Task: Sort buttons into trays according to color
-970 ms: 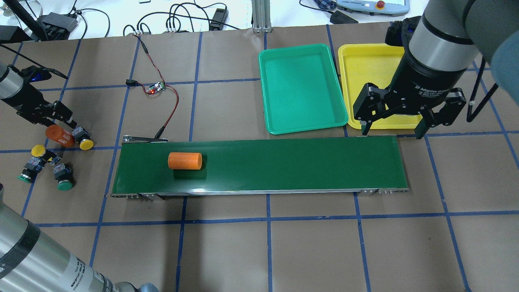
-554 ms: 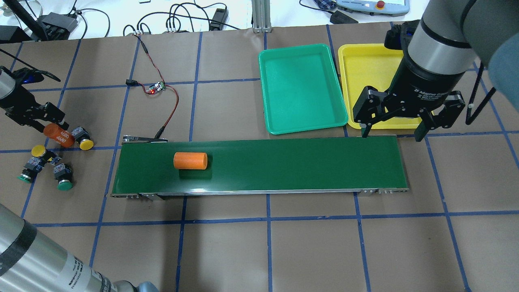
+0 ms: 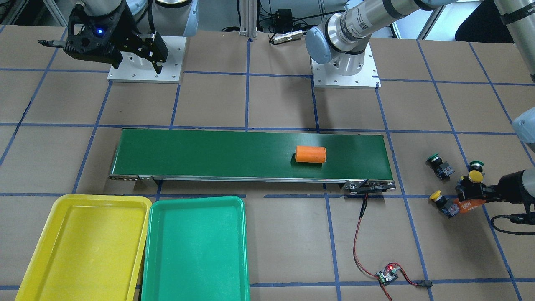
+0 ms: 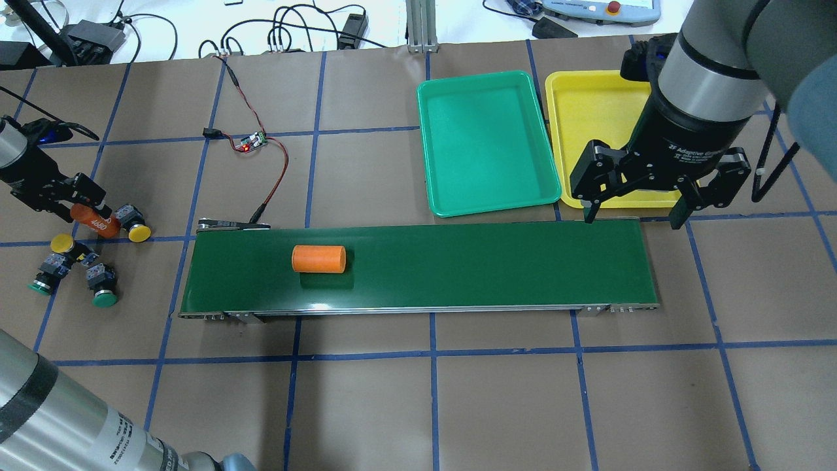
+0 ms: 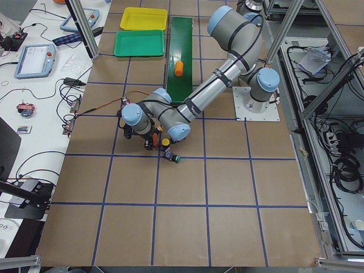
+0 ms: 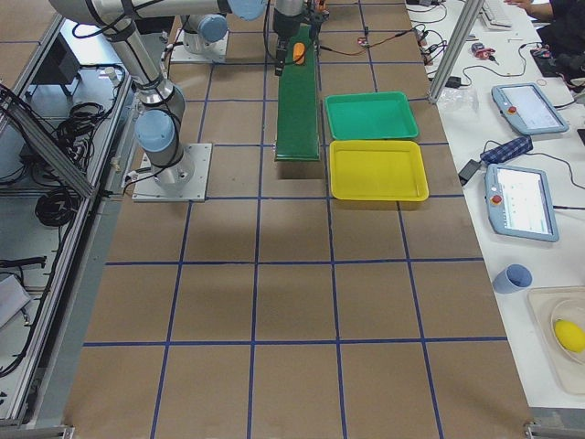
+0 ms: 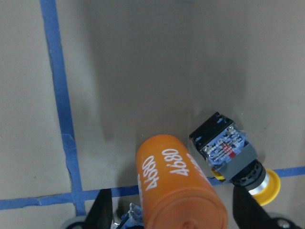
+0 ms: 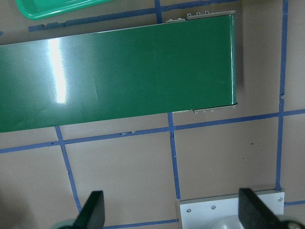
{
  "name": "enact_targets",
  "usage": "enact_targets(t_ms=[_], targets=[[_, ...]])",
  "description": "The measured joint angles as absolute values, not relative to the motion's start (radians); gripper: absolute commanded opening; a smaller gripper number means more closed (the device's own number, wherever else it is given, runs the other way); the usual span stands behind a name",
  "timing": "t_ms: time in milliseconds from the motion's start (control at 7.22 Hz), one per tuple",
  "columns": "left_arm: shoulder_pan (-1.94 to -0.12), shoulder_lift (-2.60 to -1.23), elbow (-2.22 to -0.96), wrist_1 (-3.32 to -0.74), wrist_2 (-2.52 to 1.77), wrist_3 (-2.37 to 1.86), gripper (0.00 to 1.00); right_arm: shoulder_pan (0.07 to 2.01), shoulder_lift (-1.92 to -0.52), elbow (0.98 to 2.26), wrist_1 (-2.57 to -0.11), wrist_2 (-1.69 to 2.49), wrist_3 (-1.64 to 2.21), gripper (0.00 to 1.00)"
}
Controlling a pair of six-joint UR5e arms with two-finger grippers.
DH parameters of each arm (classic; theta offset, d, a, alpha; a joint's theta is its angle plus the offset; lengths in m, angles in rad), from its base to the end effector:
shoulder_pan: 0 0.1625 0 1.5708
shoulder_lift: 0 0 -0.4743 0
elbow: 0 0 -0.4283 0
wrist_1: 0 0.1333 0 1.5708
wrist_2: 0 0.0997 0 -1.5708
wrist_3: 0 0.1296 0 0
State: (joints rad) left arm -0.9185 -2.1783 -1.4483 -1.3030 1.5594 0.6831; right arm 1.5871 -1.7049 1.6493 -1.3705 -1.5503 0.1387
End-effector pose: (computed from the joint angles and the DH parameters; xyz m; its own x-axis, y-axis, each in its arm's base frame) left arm 0.3294 -0.6533 0.2042 -0.9893 0.0175 0.1447 0.0409 0.9862 0.1601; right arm 0.1432 -0.4419 0.5137 -0.9923 0.1236 -0.0001 0.1222 0.9818 0.1456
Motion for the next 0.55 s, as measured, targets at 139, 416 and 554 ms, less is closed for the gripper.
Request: enact_targets(t_ms=[139, 416, 554], targets=[[-0.921, -2.169, -1.444, -1.315, 1.559, 0.684, 0.00, 1.587, -1.704, 1.655, -1.375, -1.549, 0.139, 1.00], [-0.928, -2.121, -1.433, -1.402, 1.555, 0.681, 0.00, 1.587, -1.701, 1.664, -1.394, -1.545, 0.140, 1.00], [-0.935, -2.093, -1.431, -1.444, 1.553, 0.677, 0.00, 1.587, -1.700, 1.665, -1.401, -1.544, 0.140, 1.00]])
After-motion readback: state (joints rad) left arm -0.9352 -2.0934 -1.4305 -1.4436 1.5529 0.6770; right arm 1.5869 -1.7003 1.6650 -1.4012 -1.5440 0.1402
